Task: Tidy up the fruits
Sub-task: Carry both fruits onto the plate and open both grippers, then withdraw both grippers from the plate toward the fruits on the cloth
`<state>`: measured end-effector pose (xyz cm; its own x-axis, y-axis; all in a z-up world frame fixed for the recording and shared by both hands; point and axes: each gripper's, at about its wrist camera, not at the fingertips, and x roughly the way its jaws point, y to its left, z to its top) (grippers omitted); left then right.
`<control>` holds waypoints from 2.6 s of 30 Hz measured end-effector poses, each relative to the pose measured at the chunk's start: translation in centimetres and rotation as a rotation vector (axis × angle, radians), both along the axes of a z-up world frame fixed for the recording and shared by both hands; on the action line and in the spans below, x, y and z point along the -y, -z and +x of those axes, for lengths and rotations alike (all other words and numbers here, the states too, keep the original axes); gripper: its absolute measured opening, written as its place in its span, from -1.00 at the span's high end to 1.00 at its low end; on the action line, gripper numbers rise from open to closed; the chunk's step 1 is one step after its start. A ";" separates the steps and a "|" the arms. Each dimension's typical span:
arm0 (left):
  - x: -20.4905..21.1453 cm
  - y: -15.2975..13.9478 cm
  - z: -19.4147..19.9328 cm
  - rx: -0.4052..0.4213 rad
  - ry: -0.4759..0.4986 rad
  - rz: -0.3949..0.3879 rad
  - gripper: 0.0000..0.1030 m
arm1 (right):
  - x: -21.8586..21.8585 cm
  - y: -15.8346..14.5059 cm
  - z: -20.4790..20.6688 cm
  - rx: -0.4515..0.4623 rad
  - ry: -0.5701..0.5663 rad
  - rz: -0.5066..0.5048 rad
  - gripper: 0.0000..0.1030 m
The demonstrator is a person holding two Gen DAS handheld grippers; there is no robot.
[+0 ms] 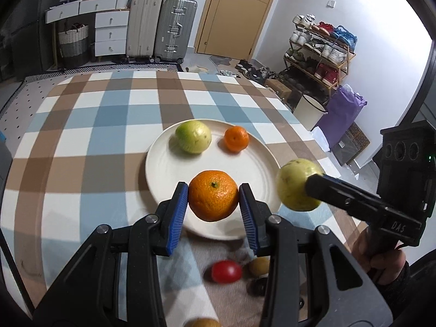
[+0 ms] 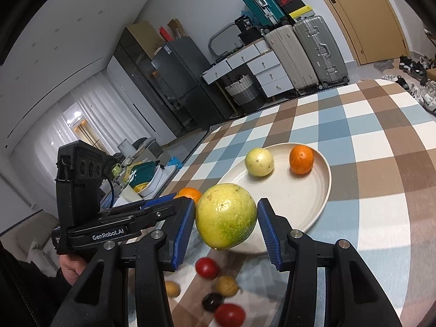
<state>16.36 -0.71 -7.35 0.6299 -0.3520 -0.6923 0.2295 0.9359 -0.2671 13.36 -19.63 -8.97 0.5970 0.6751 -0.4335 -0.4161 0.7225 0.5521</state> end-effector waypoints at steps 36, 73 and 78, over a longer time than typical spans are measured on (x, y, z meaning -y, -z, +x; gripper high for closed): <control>5.2 5.3 12.6 -0.135 0.114 -0.052 0.31 | 2.2 3.3 9.1 -0.093 0.103 -0.055 0.04; 1.3 -1.4 -1.3 0.027 0.006 0.009 -0.37 | 1.7 -2.0 -0.3 0.057 0.146 -0.120 -0.66; 0.6 -1.4 -3.2 0.033 -0.023 0.017 -0.58 | 1.5 -2.5 -1.9 0.074 0.144 -0.134 -0.69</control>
<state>13.18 -1.34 -5.99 0.6602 -0.3255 -0.6769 0.2159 0.9454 -0.2441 11.46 -21.11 -6.47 0.7164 0.5201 -0.4651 -0.3391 0.8421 0.4193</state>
